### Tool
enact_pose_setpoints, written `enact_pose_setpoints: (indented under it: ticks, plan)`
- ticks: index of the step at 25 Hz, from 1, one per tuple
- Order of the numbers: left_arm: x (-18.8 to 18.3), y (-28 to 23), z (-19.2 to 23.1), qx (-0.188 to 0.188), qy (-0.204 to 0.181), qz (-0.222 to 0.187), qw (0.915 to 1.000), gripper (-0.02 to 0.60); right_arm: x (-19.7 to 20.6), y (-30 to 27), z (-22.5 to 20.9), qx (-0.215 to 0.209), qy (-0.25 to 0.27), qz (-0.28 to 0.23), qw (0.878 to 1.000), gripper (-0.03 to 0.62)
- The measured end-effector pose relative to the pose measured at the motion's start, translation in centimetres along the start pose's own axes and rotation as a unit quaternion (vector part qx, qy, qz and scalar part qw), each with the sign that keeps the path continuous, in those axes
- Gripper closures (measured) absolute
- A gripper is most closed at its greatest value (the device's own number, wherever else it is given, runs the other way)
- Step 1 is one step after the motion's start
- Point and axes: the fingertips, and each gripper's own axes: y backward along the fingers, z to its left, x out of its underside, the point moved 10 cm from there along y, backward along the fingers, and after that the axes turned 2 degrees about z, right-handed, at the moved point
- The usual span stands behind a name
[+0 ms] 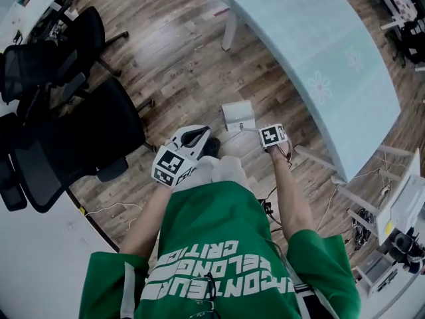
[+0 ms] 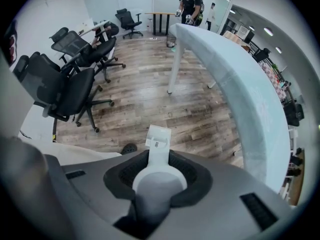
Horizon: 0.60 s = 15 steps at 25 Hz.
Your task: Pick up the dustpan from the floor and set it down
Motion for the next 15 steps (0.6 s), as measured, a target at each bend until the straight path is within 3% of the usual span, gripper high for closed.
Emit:
enact_pose_setpoints:
  ticks: [6,11,15]
  plan:
    - [1.1,0.2,0.8,0.006,0.006,0.001,1.0,0.58,-0.4,-0.4,0.2,0.003,0.003,0.008,1.0,0.474]
    - [1.2,0.8,0.8,0.015,0.003,-0.001,0.9999,0.58,-0.1,0.9,0.7,-0.008,-0.013,0.0,1.0,0.393]
    - [1.1,0.4,0.1,0.027,-0.004,-0.004,0.9996,0.58,1.2,3.4,0.9,0.002,-0.022,-0.021,1.0,0.379]
